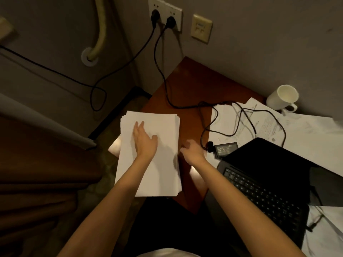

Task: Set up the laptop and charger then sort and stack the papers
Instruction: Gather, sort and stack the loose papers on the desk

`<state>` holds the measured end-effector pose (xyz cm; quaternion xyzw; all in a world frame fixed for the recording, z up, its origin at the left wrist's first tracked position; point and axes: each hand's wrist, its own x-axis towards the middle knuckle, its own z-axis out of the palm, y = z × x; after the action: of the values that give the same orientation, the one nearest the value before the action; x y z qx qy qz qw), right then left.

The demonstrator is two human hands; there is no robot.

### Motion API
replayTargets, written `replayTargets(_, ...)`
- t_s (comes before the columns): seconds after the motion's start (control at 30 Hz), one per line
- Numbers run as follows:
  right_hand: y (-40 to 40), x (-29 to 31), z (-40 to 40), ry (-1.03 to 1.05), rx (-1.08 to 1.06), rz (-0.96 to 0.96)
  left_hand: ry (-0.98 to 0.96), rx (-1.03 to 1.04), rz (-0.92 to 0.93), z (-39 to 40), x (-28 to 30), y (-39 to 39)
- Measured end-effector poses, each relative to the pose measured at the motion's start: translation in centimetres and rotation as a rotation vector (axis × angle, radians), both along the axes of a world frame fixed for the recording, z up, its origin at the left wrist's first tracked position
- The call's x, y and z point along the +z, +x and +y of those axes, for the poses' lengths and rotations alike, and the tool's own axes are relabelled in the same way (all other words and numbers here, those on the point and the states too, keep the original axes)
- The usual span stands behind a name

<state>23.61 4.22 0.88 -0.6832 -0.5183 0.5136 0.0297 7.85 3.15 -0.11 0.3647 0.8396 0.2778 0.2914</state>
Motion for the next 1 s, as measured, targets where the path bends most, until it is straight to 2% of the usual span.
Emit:
replayTargets(0.13,3.3,4.7,1.7,0.077,0.257,-0.074,0.048,-0.206,-0.169,2.4,1.8,3.6)
replayTargets(0.27,6.1,10.0,4.6,0.117,0.490,-0.101,-0.021,-0.487,-0.271,5.6,2.5,5.6)
replayTargets(0.37,8.3,12.1,7.8,0.083,0.583,-0.110,-0.109,-0.646,-0.336,8.3,2.5,7.2)
replayTargets(0.53,13.0,12.1,13.9,0.012,0.533,-0.150,-0.135,-0.818,-0.272,12.7,2.1,9.9)
replayTargets(0.77,20.1,5.8,20.2,0.052,0.554,-0.412,-0.114,-0.997,-0.156,18.6,0.0,15.3)
replayTargets(1.0,25.1,0.3,21.7,0.131,0.347,-0.468,-0.021,-1.115,-0.043,22.0,-2.4,21.5)
